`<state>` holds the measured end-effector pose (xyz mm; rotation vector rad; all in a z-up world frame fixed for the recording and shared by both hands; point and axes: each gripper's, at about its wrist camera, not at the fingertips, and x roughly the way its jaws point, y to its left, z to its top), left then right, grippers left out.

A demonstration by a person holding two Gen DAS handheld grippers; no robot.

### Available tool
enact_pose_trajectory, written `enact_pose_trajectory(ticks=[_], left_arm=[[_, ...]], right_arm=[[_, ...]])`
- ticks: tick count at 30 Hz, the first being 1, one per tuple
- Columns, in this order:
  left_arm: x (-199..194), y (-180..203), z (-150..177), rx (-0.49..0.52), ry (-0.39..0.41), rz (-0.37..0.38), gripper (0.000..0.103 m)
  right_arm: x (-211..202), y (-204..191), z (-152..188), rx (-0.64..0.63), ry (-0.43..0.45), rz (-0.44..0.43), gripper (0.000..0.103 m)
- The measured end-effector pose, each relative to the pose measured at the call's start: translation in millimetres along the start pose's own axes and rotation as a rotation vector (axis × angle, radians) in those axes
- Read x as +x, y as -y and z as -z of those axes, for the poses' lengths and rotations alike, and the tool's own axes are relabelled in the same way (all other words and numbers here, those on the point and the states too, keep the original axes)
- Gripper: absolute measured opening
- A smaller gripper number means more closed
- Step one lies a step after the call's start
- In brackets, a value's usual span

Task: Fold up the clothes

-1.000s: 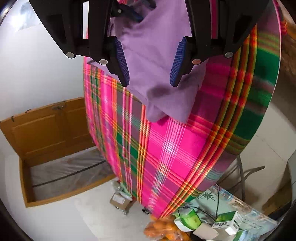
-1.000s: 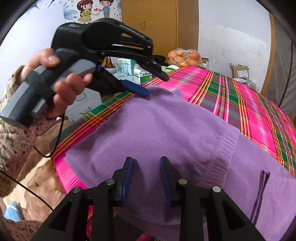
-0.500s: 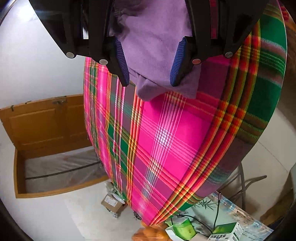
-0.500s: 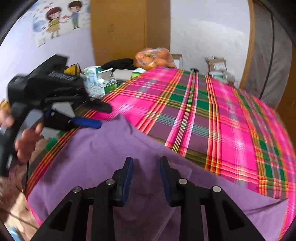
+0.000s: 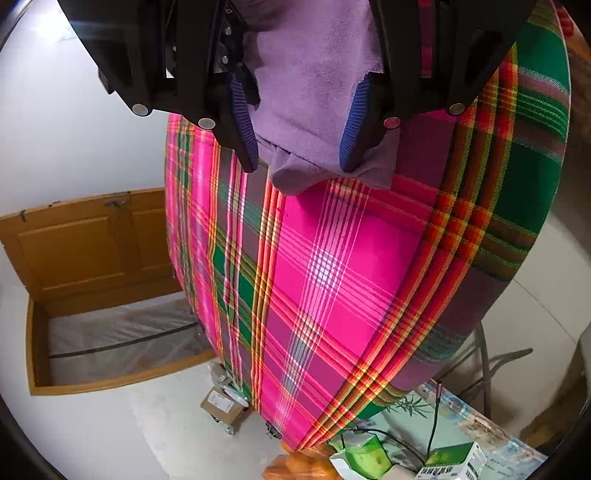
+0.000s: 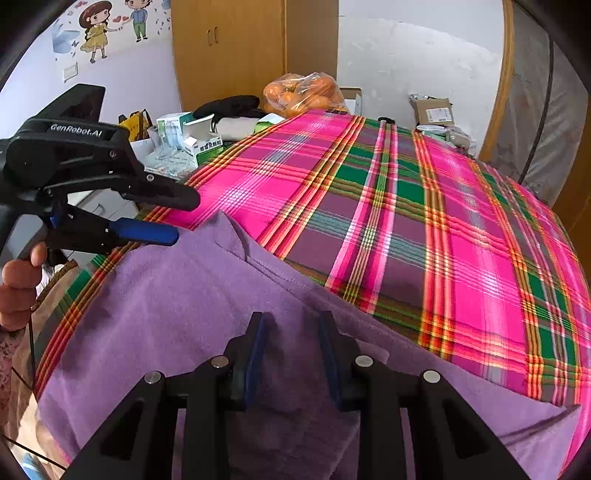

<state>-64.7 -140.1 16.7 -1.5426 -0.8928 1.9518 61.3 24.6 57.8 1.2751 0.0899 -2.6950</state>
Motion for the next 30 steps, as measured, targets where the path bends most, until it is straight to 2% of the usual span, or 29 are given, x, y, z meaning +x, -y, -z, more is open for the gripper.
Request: enact_pose_trajectory(ticks=[4, 10, 13, 19, 24, 30], left_arm=[[-13.3, 6.2, 7.3, 0.043, 0.032, -0.039, 0.048], [-35.5, -1.4, 18.8, 0.042, 0.064, -0.083, 0.048], [-41.0, -8.6, 23.4, 0.027, 0.066, -0.090, 0.048], [-50.0, -18.6, 36.5, 0.006, 0.067, -0.105, 0.048], [-51.9, -26.3, 44.5, -0.006, 0.068, -0.120, 0.048], [-47.5, -33.9, 48.5, -0.028, 0.049, -0.130, 0.048]], right_arm=[[-18.5, -25.9, 13.3, -0.039, 0.038, -0.084, 0.030], [-46.2, -64.9, 33.3, -0.097, 0.095, -0.211, 0.031], [-60.1, -84.3, 43.2, -0.126, 0.123, -0.274, 0.035], [-51.1, -121.6, 61.6, -0.183, 0.092, -0.337, 0.047], [-41.1, -141.2, 74.1, -0.259, 0.057, -0.327, 0.052], [-35.1, -158.3, 83.2, -0.353, 0.089, -0.234, 0.055]])
